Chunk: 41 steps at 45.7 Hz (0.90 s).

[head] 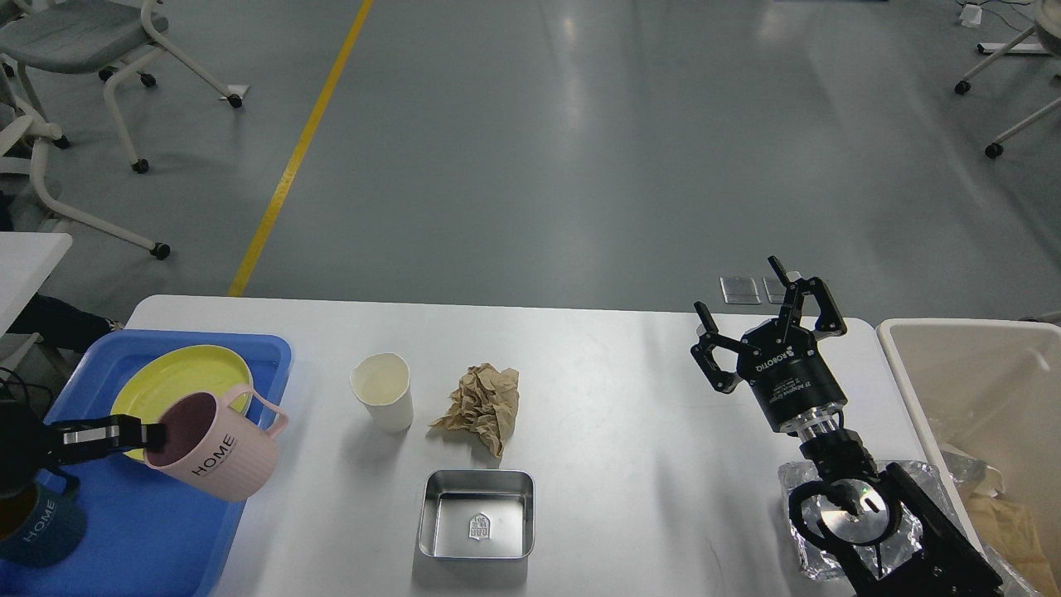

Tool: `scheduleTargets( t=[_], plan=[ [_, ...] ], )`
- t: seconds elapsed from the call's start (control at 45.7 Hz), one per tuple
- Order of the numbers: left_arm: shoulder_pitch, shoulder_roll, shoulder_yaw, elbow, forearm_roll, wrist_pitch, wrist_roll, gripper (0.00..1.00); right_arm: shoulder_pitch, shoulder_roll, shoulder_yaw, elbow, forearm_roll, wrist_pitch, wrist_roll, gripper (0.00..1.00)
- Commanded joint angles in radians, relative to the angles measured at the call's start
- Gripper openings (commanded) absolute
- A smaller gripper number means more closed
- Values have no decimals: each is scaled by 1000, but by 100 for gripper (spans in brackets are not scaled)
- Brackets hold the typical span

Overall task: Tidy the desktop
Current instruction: 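Grasp the pink mug and carry it onto the blue tray, then lower the pink mug onto the tray and release it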

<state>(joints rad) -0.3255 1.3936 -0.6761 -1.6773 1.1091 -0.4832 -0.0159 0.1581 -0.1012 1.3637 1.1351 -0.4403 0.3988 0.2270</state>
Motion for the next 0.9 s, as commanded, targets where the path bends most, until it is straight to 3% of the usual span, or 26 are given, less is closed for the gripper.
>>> scheduleTargets(
  t=[0.0, 0.219, 0.547, 0.876],
  plan=[
    [0, 39, 1, -1, -26, 3, -4, 0, 0, 0, 0, 0, 0, 0, 0, 100],
    [-3, 131, -16, -4, -60, -6, -58, 0, 0, 0, 0, 0, 0, 0, 0, 100],
    [2, 133, 35, 4, -61, 17, -59, 0, 0, -3, 0, 0, 0, 0, 0, 100],
    [8, 105, 174, 74, -51, 130, -62, 0, -2, 0, 0, 0, 0, 0, 0, 100]
  ],
)
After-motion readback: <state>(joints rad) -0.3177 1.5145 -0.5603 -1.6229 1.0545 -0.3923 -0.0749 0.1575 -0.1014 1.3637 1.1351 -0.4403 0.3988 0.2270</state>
